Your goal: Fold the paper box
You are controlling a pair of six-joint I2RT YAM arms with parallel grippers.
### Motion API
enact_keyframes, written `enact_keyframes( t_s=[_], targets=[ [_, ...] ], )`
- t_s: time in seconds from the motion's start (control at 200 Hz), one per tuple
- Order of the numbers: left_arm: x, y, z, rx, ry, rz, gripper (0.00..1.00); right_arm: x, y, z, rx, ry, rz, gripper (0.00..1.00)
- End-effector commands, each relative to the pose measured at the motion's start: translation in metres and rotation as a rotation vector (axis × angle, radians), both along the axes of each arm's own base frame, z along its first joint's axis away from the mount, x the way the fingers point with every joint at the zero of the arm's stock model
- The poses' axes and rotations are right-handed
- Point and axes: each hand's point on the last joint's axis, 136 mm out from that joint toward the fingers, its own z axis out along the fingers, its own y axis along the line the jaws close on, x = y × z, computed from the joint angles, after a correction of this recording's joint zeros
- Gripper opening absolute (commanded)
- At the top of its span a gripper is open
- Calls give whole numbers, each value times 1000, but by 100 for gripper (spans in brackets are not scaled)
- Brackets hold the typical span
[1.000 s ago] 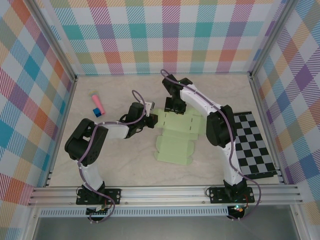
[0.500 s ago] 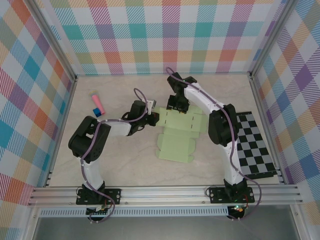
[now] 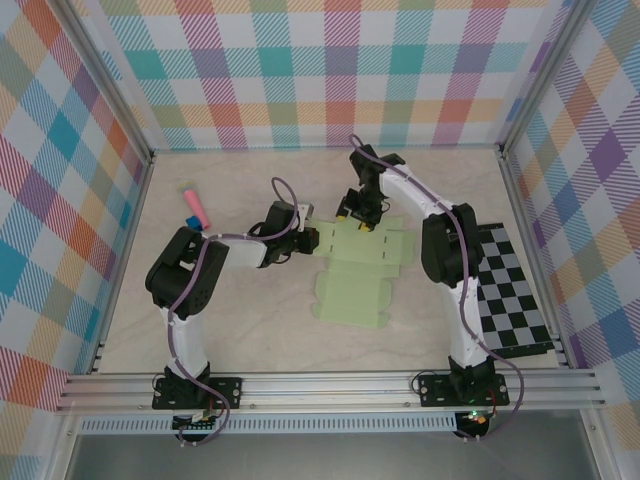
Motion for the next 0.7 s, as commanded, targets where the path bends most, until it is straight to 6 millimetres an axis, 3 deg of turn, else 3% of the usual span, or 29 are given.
enact_keyframes(
  t_s=[0.0, 0.275, 0.51, 0.695],
  targets=[
    [-16, 3, -19, 35, 76, -18, 0, 14, -1, -6, 19, -17, -49, 57],
    [-16, 3, -18, 34, 74, -17, 0, 22, -4, -17, -12, -13, -69, 57],
    [-16, 2, -18, 32, 76, -21, 0, 31, 5, -17, 27, -23, -73, 57],
    [-16, 3, -19, 37, 76, -17, 0, 33, -4, -20, -1, -6, -82, 56]
  ],
)
